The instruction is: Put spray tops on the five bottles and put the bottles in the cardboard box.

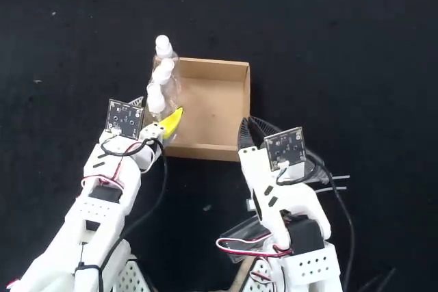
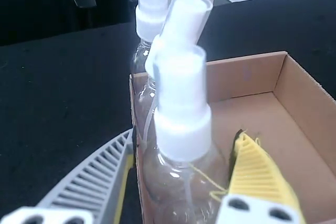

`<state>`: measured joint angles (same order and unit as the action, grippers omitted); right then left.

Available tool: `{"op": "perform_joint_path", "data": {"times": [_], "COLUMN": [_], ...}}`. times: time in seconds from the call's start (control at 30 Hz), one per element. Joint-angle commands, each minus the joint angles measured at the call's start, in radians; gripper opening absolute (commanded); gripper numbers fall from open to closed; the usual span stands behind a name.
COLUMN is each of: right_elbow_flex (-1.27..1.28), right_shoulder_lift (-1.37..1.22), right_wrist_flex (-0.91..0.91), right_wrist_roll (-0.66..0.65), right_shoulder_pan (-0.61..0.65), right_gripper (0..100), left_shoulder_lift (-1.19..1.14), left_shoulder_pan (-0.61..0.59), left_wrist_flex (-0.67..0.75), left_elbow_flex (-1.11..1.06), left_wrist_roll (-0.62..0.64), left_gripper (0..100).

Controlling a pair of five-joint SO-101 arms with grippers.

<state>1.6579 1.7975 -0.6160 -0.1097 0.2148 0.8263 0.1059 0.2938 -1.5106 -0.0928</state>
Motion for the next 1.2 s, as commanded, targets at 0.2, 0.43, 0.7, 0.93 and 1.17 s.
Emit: {"op": "perform_joint_path", "data": {"times": [0.2, 0.43, 0.7, 0.93, 1.17], "right_elbow_flex": [-0.008, -0.008, -0.008, -0.016, -0.067], "right_shoulder_lift": [0.099, 0.099, 0.099, 0.097, 0.097], "right_wrist_flex": [0.023, 0.025, 0.023, 0.018, -0.074], "right_wrist_roll": [0.005, 0.002, 0.002, 0.003, 0.002], "right_shoulder_pan": [-0.009, -0.009, -0.009, -0.017, -0.015], "right_gripper": [1.1, 1.1, 1.1, 1.5, 1.5], "left_shoulder_lift": [0.017, 0.198, 0.534, 0.724, 0.858], "left_shoulder_pan": [-0.012, -0.016, -0.018, -0.018, -0.133], "left_wrist_flex": [0.018, -0.17, -0.606, -0.859, -1.054], "left_elbow_flex": [0.062, 0.094, 0.154, 0.151, 0.16], "left_wrist_roll": [-0.002, -0.002, -0.008, -0.127, -0.146], "left_gripper": [21, 21, 21, 21, 21]}}
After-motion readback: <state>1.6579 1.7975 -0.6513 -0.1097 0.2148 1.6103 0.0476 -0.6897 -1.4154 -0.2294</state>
